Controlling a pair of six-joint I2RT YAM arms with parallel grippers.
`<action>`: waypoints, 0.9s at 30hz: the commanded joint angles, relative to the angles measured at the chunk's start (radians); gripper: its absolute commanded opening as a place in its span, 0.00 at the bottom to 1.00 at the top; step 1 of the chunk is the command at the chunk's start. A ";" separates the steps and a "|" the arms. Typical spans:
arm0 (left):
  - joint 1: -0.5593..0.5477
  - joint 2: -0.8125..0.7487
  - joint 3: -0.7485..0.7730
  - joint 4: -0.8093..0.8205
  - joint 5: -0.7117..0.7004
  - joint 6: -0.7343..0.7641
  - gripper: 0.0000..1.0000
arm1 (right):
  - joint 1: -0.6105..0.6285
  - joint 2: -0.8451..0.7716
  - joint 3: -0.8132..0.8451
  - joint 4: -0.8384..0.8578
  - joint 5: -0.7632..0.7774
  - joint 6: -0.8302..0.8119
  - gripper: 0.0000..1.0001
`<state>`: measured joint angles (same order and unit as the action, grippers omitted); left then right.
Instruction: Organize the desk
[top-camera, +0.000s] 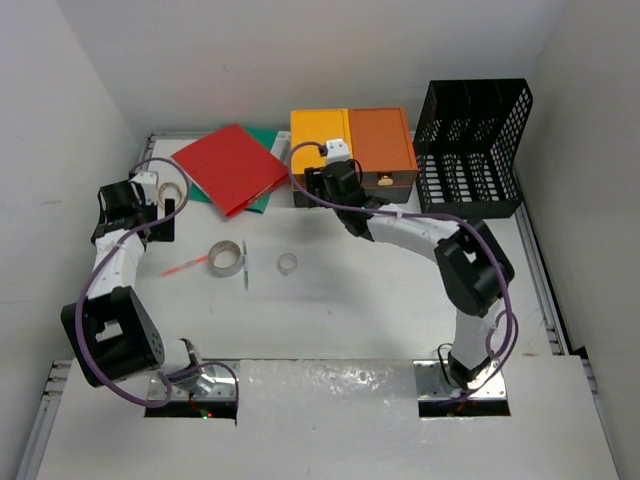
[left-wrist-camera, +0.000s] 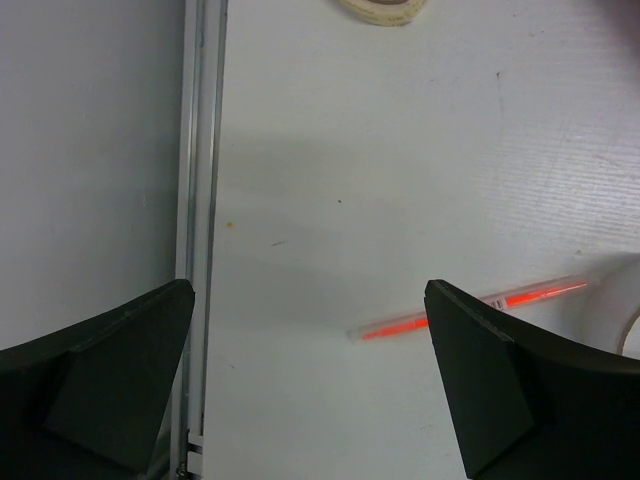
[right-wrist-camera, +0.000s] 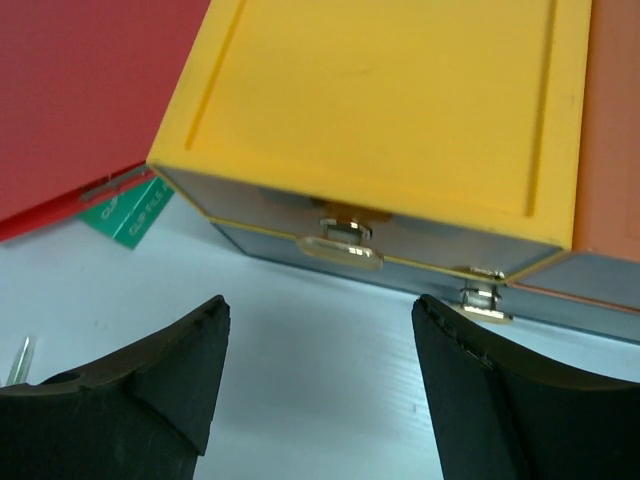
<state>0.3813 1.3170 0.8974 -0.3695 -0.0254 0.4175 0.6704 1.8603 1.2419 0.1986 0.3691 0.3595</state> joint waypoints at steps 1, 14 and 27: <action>0.008 0.011 0.011 0.040 -0.016 0.018 1.00 | 0.020 0.052 0.112 0.064 0.123 0.004 0.71; 0.007 0.067 0.020 0.053 0.021 0.003 1.00 | 0.024 0.188 0.211 0.065 0.261 -0.028 0.58; 0.005 0.082 0.009 0.070 0.036 0.004 1.00 | 0.032 0.220 0.202 0.073 0.261 0.025 0.11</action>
<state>0.3813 1.3937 0.8974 -0.3420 0.0036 0.4213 0.7036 2.0773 1.4349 0.2241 0.6270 0.3485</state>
